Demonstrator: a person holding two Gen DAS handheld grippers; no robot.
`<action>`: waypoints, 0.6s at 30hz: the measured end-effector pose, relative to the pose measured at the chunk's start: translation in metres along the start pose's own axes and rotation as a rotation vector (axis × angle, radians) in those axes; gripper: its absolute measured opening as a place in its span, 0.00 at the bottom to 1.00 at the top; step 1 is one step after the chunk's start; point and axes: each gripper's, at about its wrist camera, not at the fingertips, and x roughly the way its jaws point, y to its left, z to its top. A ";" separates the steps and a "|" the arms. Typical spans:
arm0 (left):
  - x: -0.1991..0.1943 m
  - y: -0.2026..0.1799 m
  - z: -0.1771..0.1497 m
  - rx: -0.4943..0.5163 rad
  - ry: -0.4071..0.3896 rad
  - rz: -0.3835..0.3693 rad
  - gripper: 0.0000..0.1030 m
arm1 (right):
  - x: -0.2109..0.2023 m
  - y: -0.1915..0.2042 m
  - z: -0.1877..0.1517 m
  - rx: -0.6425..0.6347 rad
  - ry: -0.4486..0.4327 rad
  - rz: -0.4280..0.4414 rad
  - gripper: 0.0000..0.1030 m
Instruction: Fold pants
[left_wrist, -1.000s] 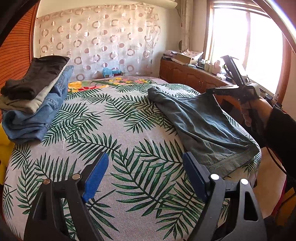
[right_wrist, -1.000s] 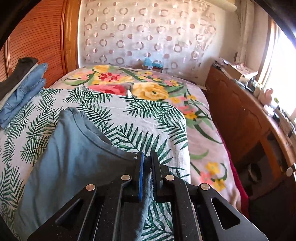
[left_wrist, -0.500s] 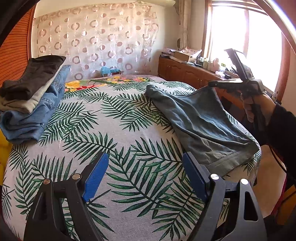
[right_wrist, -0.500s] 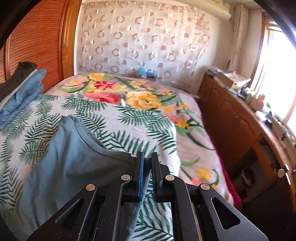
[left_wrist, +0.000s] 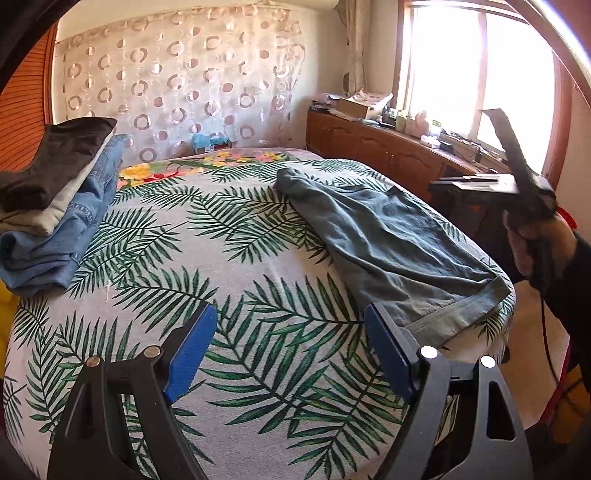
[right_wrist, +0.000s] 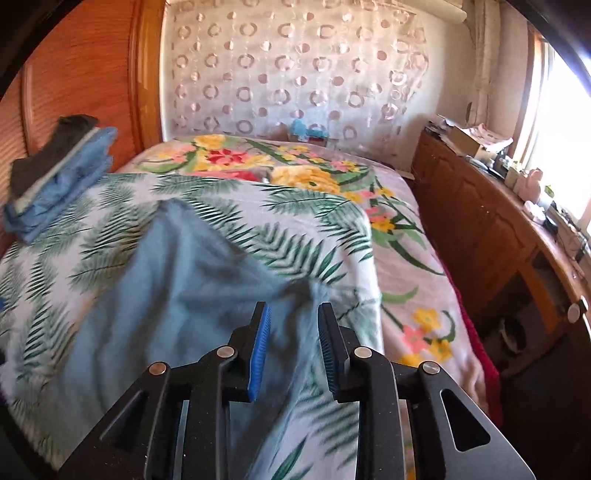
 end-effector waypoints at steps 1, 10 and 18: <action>0.001 -0.002 0.001 0.004 0.001 -0.002 0.81 | -0.009 0.002 -0.008 -0.004 -0.007 0.005 0.30; 0.009 -0.024 0.009 0.057 0.030 -0.045 0.80 | -0.065 0.000 -0.073 0.053 -0.030 0.074 0.43; 0.019 -0.050 0.014 0.116 0.080 -0.116 0.79 | -0.092 -0.010 -0.102 0.113 -0.028 0.069 0.43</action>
